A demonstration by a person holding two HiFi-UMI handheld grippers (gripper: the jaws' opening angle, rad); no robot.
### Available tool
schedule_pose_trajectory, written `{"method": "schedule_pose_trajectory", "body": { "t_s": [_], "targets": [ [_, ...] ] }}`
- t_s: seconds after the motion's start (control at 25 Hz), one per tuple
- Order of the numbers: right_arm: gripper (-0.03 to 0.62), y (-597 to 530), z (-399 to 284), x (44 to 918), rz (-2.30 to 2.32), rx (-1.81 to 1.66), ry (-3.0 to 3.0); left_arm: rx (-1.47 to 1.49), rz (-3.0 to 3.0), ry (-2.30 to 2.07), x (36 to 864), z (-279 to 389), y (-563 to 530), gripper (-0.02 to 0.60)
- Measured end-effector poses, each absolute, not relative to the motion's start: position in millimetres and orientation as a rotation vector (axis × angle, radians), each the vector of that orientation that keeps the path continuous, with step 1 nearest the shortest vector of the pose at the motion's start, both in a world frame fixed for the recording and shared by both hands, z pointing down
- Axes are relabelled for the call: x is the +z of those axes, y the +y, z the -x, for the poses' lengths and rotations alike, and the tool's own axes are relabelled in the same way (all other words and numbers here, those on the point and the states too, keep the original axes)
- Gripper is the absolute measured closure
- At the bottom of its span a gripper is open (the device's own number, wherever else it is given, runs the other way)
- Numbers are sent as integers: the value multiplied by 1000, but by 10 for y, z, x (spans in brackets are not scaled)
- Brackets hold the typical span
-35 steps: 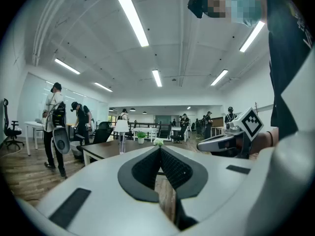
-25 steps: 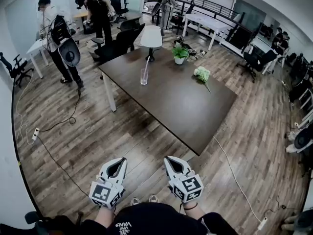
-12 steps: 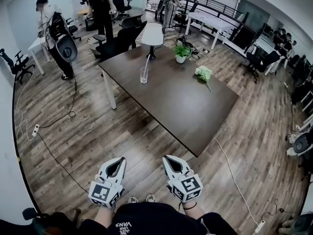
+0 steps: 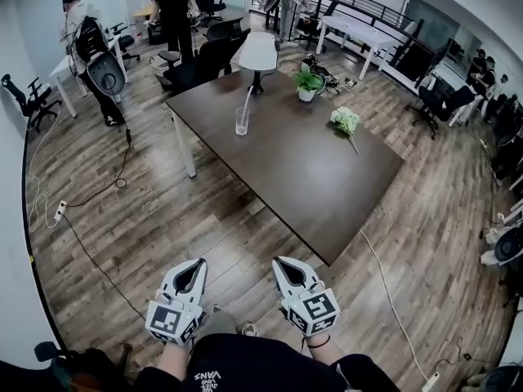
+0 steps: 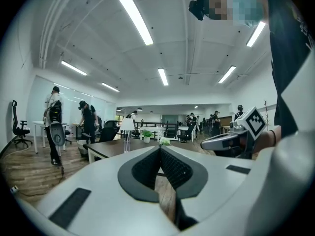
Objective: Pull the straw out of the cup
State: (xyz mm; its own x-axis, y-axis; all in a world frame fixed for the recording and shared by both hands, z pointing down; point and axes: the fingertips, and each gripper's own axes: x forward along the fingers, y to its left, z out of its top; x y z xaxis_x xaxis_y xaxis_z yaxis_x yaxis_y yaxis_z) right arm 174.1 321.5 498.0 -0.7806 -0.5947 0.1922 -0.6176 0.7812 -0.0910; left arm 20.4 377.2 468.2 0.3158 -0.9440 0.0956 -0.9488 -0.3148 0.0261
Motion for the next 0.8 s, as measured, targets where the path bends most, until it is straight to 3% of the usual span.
{"method": "schedule_pose_trajectory", "body": {
  "t_s": [0.8],
  "targets": [
    [577,2208,-821,4915,-1140,217,-2772,105,-2579,-1638,4703,728,2642,571]
  ]
}}
